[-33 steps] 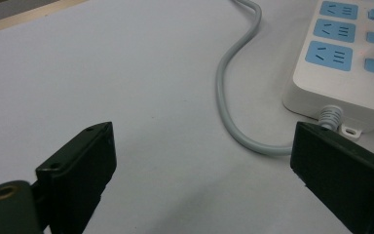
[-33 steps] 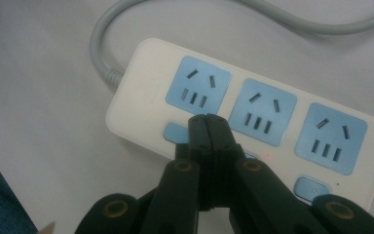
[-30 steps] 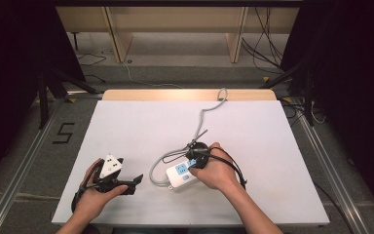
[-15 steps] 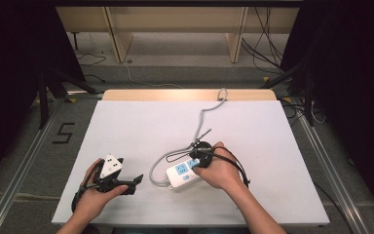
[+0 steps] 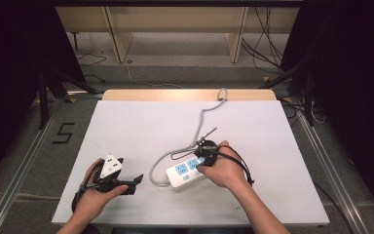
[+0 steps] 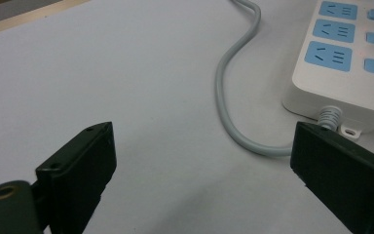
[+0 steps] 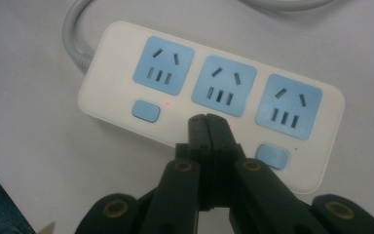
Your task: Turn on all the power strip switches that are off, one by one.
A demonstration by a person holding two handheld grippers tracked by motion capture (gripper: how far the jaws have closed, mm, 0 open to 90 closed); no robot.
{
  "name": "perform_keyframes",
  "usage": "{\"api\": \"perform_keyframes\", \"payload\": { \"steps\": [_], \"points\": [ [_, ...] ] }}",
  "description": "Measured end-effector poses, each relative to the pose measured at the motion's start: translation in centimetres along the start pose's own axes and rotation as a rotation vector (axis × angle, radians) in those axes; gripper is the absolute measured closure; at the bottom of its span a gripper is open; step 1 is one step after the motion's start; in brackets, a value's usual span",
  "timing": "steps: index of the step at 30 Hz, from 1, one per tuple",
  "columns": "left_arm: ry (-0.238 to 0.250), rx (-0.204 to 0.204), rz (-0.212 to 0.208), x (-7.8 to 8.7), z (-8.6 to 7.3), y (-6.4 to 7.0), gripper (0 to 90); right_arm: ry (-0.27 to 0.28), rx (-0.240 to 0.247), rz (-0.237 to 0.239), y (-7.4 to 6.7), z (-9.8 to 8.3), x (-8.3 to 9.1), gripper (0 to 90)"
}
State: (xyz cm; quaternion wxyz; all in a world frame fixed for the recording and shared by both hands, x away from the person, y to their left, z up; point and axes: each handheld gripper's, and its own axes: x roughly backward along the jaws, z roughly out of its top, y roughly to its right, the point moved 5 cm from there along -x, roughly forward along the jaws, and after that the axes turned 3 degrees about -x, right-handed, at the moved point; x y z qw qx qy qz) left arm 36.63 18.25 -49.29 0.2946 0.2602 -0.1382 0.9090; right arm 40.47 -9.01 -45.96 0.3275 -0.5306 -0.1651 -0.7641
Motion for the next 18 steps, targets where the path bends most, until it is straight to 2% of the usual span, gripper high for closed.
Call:
{"api": "perform_keyframes", "payload": {
  "steps": [18],
  "points": [
    [0.001,-0.003,0.001,0.0,0.0,0.0,9.2,-0.013,-0.013,-0.034,1.3,-0.2,0.7,90.0]
  ]
}}
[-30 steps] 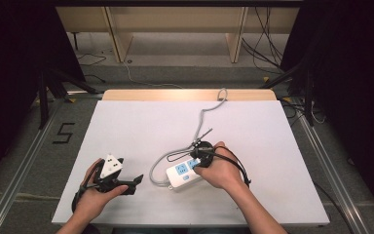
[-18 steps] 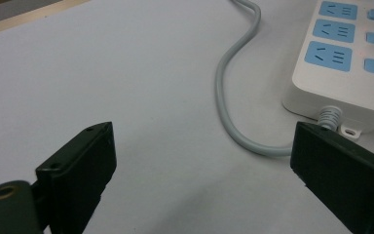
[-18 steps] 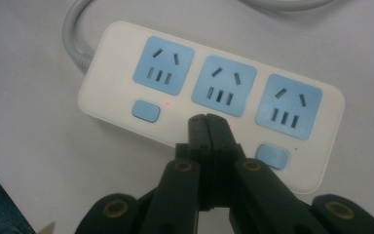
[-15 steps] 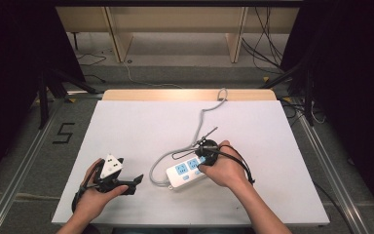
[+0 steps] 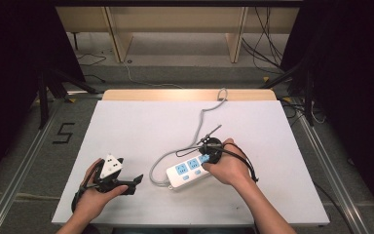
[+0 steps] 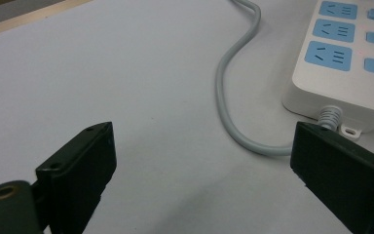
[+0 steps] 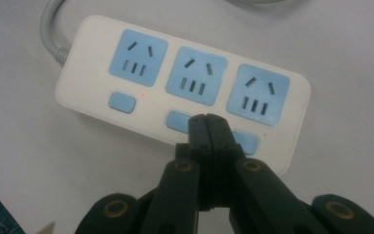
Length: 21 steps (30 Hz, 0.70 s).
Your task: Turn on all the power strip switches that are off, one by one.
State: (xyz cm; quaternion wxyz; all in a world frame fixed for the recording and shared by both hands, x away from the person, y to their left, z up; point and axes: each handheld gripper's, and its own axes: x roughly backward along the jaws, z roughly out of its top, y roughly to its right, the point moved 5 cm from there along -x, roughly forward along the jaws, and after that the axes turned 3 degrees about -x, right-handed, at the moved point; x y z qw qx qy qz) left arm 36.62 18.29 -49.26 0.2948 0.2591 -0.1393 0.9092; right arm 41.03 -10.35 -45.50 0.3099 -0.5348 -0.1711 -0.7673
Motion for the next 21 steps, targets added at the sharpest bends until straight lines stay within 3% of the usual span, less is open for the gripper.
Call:
{"api": "perform_keyframes", "payload": {
  "steps": [21],
  "points": [
    [0.001,0.000,0.001,0.0,0.0,0.0,9.2,-0.011,-0.018,-0.030,1.2,0.1,0.5,90.0]
  ]
}}
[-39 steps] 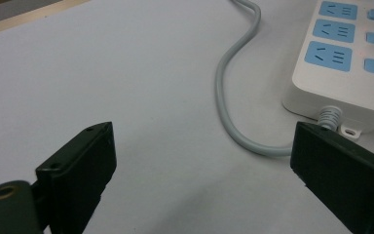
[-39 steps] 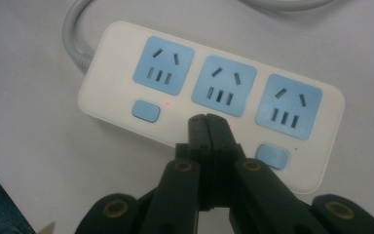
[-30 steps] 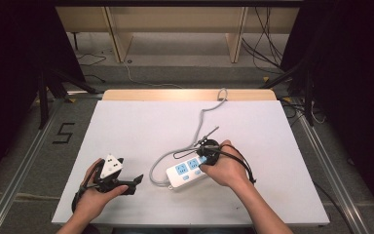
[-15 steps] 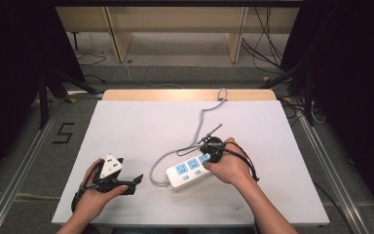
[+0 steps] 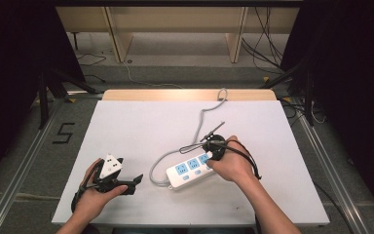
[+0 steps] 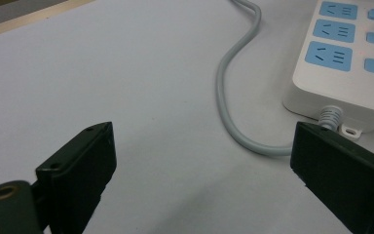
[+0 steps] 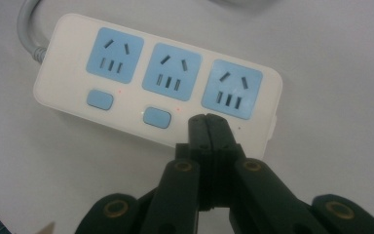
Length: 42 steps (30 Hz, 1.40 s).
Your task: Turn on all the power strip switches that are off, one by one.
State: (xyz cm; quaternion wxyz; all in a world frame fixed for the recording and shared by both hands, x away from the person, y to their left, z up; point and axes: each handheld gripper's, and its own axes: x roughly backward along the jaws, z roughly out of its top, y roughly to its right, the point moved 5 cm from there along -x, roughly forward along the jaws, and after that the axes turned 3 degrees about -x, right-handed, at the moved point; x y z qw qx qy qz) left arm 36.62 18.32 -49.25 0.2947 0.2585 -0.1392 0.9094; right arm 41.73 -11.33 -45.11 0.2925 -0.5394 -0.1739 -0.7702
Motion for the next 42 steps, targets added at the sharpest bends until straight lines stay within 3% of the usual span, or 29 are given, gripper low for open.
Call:
{"api": "perform_keyframes", "payload": {
  "steps": [16,26,42],
  "points": [
    [0.003,0.004,0.003,0.0,0.0,-0.1,9.2,-0.010,-0.012,-0.006,0.5,0.1,-0.1,90.0],
    [0.002,0.003,0.002,0.0,0.0,-0.1,9.2,-0.044,-0.019,-0.014,0.7,0.0,-1.3,90.0],
    [0.001,0.005,0.000,0.0,-0.1,-0.1,9.2,-0.054,-0.017,-0.026,1.0,0.2,-2.0,90.0]
  ]
}}
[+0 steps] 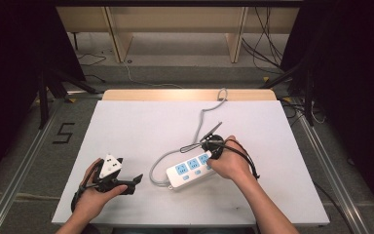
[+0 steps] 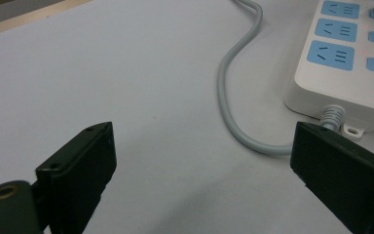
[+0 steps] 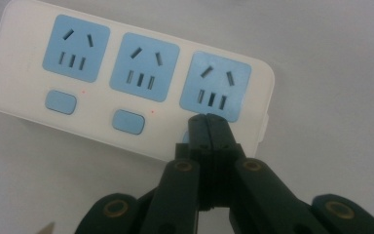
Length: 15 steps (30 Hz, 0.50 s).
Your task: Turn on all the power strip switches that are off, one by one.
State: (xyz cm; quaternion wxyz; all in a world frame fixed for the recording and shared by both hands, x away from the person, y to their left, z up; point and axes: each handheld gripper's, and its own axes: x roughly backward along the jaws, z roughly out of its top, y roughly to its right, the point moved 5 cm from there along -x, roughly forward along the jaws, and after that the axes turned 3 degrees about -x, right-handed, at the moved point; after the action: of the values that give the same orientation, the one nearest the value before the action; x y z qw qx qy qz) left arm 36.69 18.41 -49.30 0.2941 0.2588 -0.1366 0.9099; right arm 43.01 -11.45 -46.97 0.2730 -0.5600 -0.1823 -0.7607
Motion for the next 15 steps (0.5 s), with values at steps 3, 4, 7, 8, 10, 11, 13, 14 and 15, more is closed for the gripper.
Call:
{"api": "perform_keyframes", "payload": {
  "steps": [3,4,7,8,10,11,13,14,15],
  "points": [
    [0.000,-0.002,0.001,0.02,0.01,0.00,9.2,-0.006,-0.004,0.000,-0.12,0.05,-0.17,90.0],
    [0.001,-0.001,0.001,0.02,0.01,0.01,9.2,-0.008,0.000,0.000,-0.13,0.06,-0.23,90.0],
    [0.001,-0.002,0.001,0.03,0.01,0.00,9.2,-0.010,0.002,0.000,-0.22,0.11,-0.45,90.0],
    [0.001,-0.002,0.001,0.02,0.01,0.00,9.2,-0.012,0.002,0.001,-0.22,0.12,-0.47,90.0],
    [0.001,-0.001,0.001,0.02,0.00,-0.01,9.2,-0.011,0.003,-0.001,-0.21,0.17,-0.52,90.0],
    [0.001,-0.002,0.001,0.02,0.01,-0.01,9.2,-0.009,0.001,-0.003,-0.20,0.21,-0.55,90.0],
    [0.002,-0.002,0.001,0.03,0.02,0.00,9.2,-0.011,0.001,-0.003,-0.19,0.24,-0.55,90.0],
    [0.002,-0.002,0.001,0.03,0.02,0.00,9.2,-0.012,0.002,-0.002,-0.20,0.25,-0.56,90.0],
    [0.001,-0.002,0.001,0.03,0.01,-0.01,9.2,-0.013,0.005,-0.004,-0.19,0.26,-0.57,90.0]
  ]
}}
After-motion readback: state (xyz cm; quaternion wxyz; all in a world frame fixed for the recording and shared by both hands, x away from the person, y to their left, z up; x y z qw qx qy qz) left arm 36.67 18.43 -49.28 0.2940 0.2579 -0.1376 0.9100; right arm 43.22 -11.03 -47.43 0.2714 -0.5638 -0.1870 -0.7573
